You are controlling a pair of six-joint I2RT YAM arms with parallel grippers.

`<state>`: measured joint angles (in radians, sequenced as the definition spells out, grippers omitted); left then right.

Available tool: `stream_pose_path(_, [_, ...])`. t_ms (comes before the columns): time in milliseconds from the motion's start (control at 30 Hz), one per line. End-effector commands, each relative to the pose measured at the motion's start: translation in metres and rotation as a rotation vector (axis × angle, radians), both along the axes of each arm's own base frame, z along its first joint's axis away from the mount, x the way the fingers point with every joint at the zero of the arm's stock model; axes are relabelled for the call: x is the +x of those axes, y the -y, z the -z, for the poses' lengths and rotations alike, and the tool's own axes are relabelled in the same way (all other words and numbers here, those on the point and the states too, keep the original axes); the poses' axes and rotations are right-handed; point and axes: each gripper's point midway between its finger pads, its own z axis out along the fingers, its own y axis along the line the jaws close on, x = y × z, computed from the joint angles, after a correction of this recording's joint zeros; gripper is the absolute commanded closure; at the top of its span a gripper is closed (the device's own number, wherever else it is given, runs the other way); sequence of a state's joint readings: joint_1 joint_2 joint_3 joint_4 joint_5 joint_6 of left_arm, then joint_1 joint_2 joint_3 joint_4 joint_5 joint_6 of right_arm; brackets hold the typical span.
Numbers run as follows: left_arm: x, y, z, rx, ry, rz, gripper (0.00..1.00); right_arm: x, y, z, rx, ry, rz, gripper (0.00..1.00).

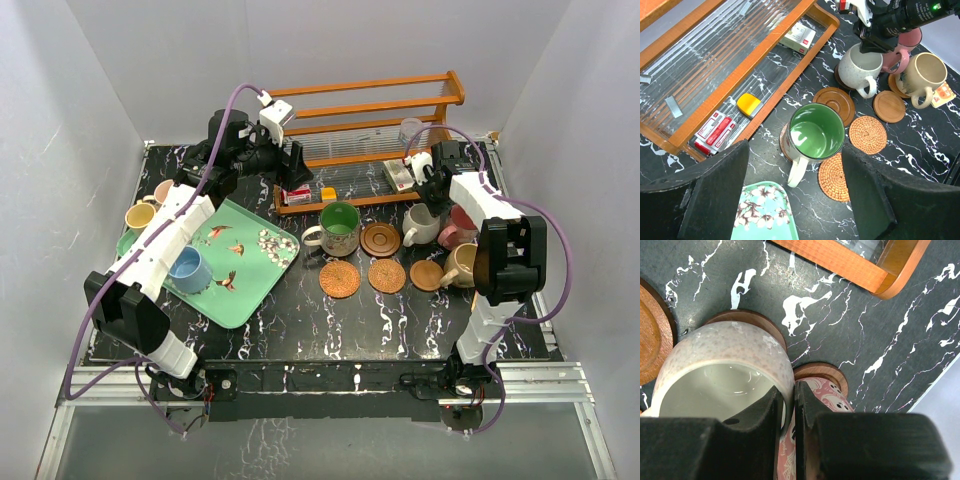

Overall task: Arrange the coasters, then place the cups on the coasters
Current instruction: Place the cup on the coaster.

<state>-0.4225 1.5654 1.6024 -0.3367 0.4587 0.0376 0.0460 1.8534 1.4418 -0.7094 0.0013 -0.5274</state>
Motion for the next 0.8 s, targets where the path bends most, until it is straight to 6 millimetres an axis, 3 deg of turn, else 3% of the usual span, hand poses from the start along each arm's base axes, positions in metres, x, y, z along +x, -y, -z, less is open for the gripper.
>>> stream_pose_path(0, [-0.009,-0.001,-0.024,-0.043,0.047,0.019,0.27,0.005,-0.002,-0.007,-0.001,0.034,-0.010,1.00])
stream_pose_path(767, [-0.009,-0.003,-0.026,-0.045,0.051,0.018,0.26,-0.011,-0.010,-0.001,-0.016,-0.027,-0.070,1.00])
